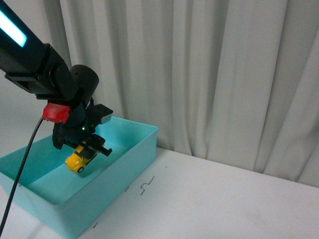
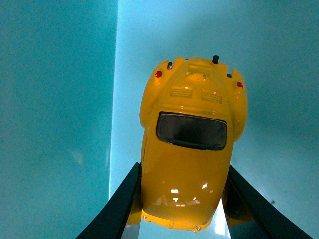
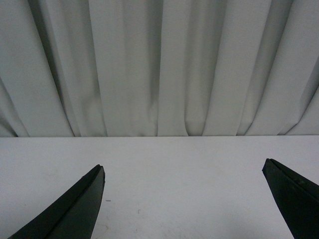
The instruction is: Wind up and store yellow beetle toy
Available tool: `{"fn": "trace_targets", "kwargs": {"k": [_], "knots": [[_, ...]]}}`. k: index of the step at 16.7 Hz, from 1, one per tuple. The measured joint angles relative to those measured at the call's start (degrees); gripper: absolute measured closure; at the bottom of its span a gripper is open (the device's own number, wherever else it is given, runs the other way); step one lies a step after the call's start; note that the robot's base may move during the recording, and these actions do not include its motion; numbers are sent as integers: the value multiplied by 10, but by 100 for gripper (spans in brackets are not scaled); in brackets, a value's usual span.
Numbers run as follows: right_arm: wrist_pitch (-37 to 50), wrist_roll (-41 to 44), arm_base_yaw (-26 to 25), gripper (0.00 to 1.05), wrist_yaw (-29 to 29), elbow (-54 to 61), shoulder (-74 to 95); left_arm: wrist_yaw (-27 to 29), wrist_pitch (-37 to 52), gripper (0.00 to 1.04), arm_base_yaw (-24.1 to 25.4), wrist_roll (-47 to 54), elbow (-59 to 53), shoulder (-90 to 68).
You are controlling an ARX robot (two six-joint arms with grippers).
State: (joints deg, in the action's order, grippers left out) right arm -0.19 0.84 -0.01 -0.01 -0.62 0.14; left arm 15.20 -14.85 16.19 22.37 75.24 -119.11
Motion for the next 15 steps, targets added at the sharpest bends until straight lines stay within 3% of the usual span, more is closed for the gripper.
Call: {"fn": "trace_targets", "kwargs": {"k": [5,9,11,15], "knots": [[0,0,0,7,0,0,0,-2,20,63,5,10,17,-32],[0,0,0,7,0,0,0,-9,4,23,2,10,24,-37],[0,0,0,7,0,0,0,-45,-5,6,3,4,16,-18],[0,0,0,7,0,0,0,-116,42,7,12,11,-69,180]]}}
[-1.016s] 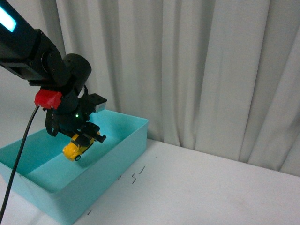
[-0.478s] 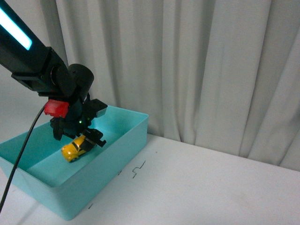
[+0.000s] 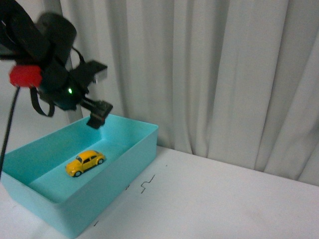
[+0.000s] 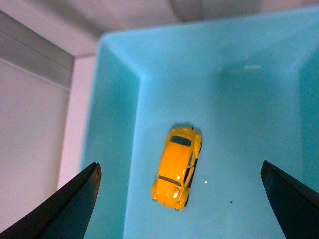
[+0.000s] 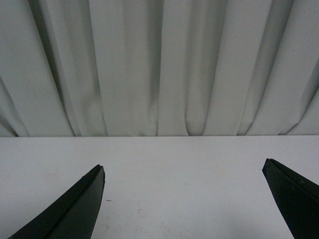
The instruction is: Wind up and store yellow beetle toy
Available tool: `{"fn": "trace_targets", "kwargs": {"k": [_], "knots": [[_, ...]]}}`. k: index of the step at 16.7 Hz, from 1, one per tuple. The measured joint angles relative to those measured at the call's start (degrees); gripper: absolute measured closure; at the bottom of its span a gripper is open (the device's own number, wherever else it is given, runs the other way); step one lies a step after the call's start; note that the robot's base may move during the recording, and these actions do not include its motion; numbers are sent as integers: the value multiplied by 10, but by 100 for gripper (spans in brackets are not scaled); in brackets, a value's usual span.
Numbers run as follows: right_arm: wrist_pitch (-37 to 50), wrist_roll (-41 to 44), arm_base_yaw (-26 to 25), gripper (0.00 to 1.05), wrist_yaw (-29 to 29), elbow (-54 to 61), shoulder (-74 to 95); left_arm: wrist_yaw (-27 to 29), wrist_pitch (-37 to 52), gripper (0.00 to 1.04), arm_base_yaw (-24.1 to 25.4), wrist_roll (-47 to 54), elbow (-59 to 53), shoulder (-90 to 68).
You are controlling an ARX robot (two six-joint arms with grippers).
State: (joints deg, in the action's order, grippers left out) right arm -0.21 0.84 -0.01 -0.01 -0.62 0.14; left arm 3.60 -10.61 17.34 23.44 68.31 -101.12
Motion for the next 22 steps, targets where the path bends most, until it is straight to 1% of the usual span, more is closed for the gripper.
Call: {"fn": "trace_targets", "kwargs": {"k": [2,4,5,6,7,8,9,10,11,12,13,17,22], "knots": [[0,0,0,7,0,0,0,-23,-3,7,-3,13,-56,122],[0,0,0,7,0,0,0,-56,-29,7,-16,11,-113,246],[0,0,0,7,0,0,0,-117,122,16,-21,-35,-183,315],[0,0,0,7,0,0,0,-148,216,26,-37,-98,-254,398],[0,0,0,7,0,0,0,-139,247,37,-69,-151,-319,487],[0,0,0,7,0,0,0,-113,226,48,-104,-186,-371,566],[0,0,0,7,0,0,0,-101,233,59,-123,-204,-418,620],[0,0,0,7,0,0,0,-79,247,73,-131,-217,-458,652],[0,0,0,7,1,0,0,-39,256,86,-165,-224,-490,668],[0,0,0,7,1,0,0,-41,259,95,-176,-227,-510,681],[0,0,0,7,0,0,0,-38,265,103,-176,-230,-535,697],[0,0,0,7,0,0,0,-36,272,103,-173,-232,-589,751],[0,0,0,7,0,0,0,-36,255,103,-173,-232,-632,810]]}}
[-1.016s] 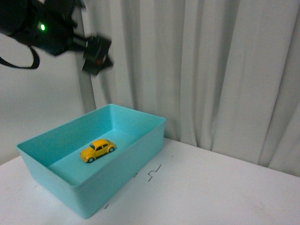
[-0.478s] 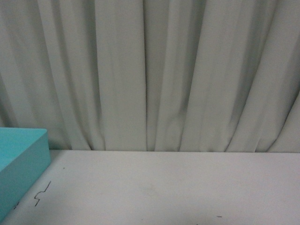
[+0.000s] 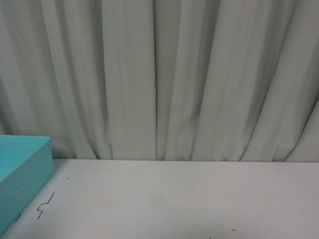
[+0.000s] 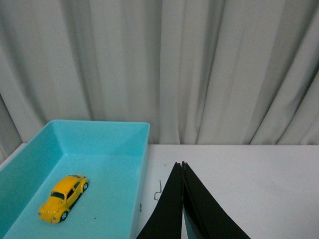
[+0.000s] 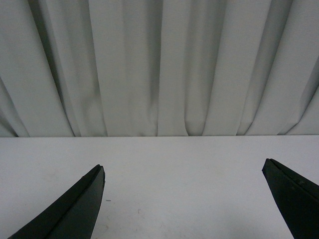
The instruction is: Wind up and store yellow beetle toy
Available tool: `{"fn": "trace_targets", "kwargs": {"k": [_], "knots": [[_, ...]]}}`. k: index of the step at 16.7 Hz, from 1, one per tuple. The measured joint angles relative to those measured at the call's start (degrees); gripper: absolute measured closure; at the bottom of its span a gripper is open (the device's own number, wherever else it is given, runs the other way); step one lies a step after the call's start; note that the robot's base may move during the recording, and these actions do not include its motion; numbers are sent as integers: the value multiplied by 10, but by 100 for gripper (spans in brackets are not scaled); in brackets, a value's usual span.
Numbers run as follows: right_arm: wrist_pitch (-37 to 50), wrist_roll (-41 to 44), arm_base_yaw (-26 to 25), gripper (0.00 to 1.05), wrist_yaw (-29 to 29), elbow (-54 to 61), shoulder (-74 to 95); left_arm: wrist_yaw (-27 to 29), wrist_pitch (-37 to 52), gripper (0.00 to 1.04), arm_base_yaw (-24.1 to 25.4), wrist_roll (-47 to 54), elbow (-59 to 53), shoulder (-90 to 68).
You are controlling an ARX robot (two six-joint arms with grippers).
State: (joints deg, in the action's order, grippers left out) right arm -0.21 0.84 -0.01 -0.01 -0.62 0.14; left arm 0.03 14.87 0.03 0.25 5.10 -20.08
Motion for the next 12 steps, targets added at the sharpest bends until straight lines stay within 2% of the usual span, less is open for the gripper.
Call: {"fn": "trace_targets", "kwargs": {"k": [6,7,9,10,11,12], "knots": [[0,0,0,7,0,0,0,0,-42,103,0,0,-28,70],[0,0,0,7,0,0,0,0,-26,103,0,0,-40,79],[0,0,0,7,0,0,0,0,-51,103,0,0,-46,103],[0,0,0,7,0,0,0,0,-127,103,0,0,-45,151],[0,0,0,7,0,0,0,0,-155,103,0,0,-45,190],[0,0,0,7,0,0,0,1,-145,103,0,0,-43,199]]}}
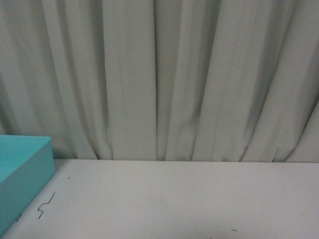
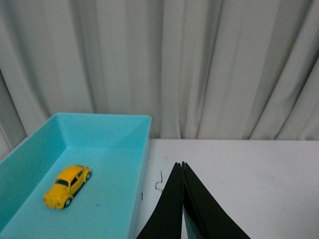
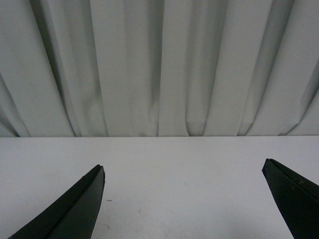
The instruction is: Wind up and store yellow beetle toy
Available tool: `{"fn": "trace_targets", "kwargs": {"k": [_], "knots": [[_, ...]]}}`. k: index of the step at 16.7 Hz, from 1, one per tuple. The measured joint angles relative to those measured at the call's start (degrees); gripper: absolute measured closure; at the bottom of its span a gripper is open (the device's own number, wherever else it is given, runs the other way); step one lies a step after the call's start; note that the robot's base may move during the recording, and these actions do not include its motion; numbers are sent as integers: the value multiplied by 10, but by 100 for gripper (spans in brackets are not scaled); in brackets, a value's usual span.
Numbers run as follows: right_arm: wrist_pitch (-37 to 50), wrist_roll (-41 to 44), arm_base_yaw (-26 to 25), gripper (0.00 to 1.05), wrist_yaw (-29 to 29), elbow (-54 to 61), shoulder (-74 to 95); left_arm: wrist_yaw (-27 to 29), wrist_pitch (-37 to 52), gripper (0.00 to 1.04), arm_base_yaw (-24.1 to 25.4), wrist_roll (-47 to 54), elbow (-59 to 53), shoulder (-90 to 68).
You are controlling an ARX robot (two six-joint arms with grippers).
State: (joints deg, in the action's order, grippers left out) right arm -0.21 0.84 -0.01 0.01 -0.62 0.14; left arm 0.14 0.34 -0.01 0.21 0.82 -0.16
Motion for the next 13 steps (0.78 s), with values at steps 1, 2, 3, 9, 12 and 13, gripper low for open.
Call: {"fn": "trace_targets", "kwargs": {"k": [1,2,3,9,12,13], "knots": [[0,0,0,7,0,0,0,-1,-9,103,0,0,-3,0],[0,0,0,7,0,0,0,-1,-6,103,0,0,-3,0],[0,0,0,7,0,0,0,-1,-6,103,0,0,-3,0],[0,0,0,7,0,0,0,-1,-6,99,0,0,-3,0],[0,0,0,7,0,0,0,-1,-6,72,0,0,-3,0],[0,0,0,7,0,0,0,-1,-6,63,0,0,-3,0]]}}
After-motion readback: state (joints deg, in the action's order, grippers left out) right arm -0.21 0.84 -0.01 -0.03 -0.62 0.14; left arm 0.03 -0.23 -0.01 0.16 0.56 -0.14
